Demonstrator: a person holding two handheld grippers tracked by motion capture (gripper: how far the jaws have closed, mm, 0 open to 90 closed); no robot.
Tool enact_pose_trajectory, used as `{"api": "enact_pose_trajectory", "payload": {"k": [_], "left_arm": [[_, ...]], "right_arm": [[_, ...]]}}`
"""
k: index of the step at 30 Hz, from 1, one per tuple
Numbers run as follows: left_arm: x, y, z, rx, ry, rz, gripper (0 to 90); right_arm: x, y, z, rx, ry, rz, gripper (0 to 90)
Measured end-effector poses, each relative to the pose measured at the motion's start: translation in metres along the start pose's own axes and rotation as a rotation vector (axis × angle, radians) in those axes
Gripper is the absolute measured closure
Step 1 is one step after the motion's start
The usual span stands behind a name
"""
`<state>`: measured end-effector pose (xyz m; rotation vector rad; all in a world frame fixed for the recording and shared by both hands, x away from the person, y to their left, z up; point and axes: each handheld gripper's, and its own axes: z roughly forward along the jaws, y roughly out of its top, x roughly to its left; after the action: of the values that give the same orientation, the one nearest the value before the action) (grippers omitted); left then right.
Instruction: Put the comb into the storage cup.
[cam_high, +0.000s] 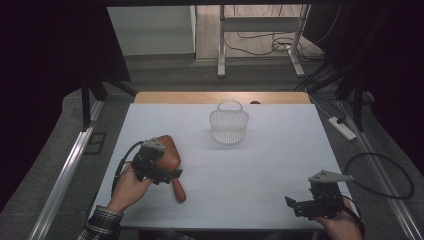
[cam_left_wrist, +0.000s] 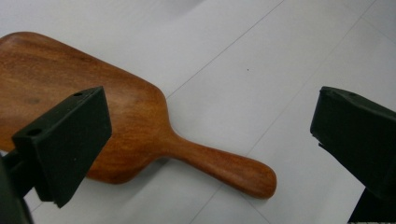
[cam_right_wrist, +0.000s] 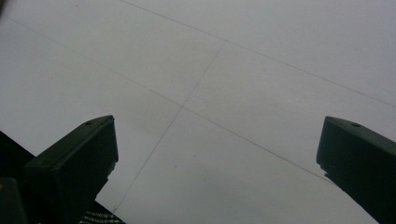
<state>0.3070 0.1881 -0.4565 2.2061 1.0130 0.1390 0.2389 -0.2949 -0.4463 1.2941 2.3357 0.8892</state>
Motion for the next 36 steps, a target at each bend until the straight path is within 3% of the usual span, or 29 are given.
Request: {"api": "enact_pose_trajectory", "payload": {"k": [16, 25, 28, 31, 33, 34, 36], "left_arm": [[0.003, 0.017, 0.017, 0.033, -0.002, 0.021, 0.0], [0.003, 0.022, 0.025, 0.052, -0.025, 0.022, 0.0], [0.0, 0.022, 0.026, 0.07, -0.006, 0.039, 0.5], [-0.001, 0.022, 0.025, 0.077, 0.006, 0.052, 5.9], [-0.001, 0.021, 0.023, 0.073, 0.005, 0.053, 14.7], [-0.001, 0.021, 0.022, 0.072, -0.005, 0.049, 24.5], [0.0, 0.021, 0.021, 0.069, -0.015, 0.035, 34.6]], "right_arm": [[0.001, 0.0, 0.001, 0.007, 0.0, -0.005, 0.0], [0.001, 0.0, 0.001, 0.013, 0.0, -0.006, 0.0], [0.001, 0.0, 0.001, 0.017, -0.002, -0.006, 0.0], [0.001, 0.001, 0.002, 0.019, -0.003, -0.008, 0.0], [0.001, 0.001, 0.002, 0.023, -0.004, -0.009, 0.0], [0.001, 0.001, 0.002, 0.024, -0.004, -0.01, 0.0], [0.001, 0.001, 0.002, 0.021, 0.0, -0.013, 0.0]]}}
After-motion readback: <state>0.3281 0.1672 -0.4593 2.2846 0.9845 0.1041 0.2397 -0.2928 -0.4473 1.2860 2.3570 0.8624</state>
